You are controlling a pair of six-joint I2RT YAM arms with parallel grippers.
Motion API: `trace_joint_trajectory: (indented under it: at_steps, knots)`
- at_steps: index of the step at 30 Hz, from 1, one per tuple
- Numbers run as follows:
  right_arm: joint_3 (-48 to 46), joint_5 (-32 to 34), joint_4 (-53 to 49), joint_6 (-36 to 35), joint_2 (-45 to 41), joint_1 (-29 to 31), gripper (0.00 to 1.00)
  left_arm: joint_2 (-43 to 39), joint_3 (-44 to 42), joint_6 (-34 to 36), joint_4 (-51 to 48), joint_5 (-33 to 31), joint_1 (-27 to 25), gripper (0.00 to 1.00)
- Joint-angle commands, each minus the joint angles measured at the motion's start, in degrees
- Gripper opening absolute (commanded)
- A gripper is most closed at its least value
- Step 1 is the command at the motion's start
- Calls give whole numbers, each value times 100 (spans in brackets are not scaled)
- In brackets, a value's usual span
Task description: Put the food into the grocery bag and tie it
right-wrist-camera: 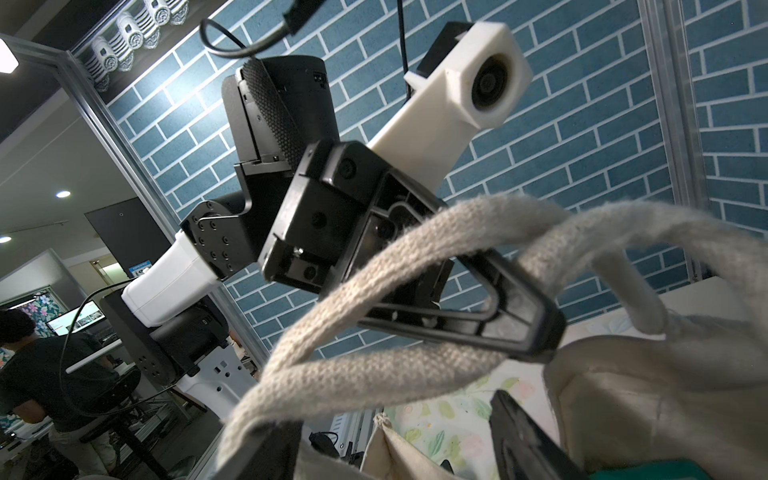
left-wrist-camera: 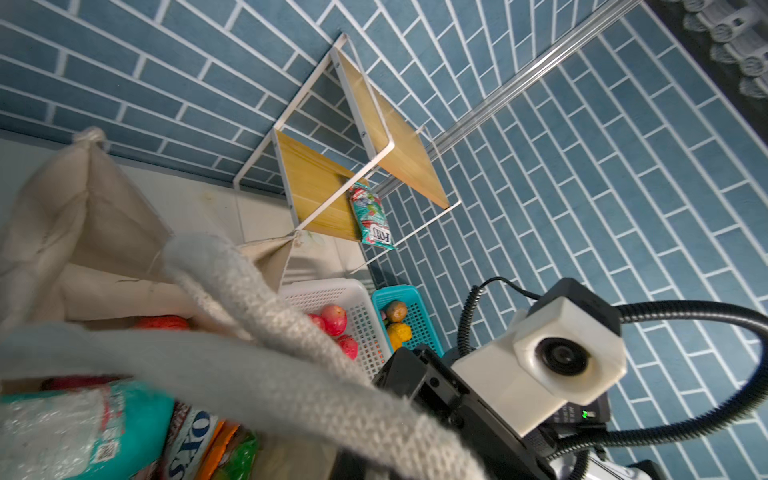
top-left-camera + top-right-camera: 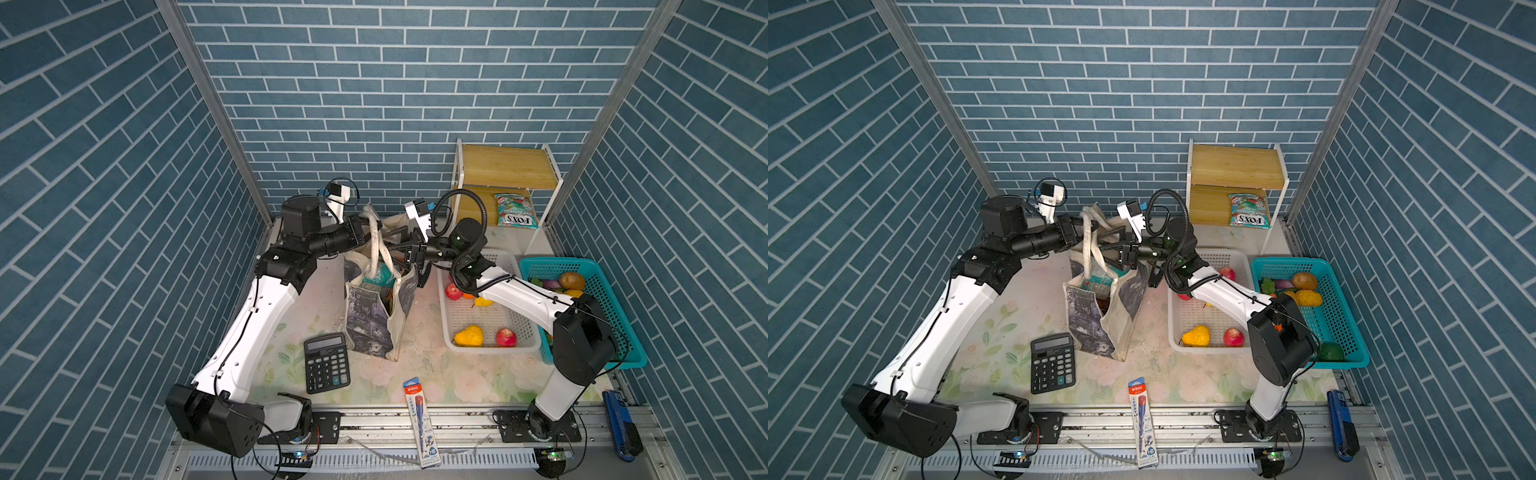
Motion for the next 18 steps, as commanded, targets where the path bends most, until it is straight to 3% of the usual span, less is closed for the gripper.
trace_joint_trajectory:
  at_steps: [1,9,18]
  knots:
    - [502,-537,1267,237,-312,289,74,241,-20,652,-853,-1519,1,0]
    - [395,-574,1260,256,-357,298,76,349,-42,985,-1107,-2362,-263,0]
    - [315,-669,1222,274,-324,396,77,579,-130,1127,-1095,-2895,-426,0]
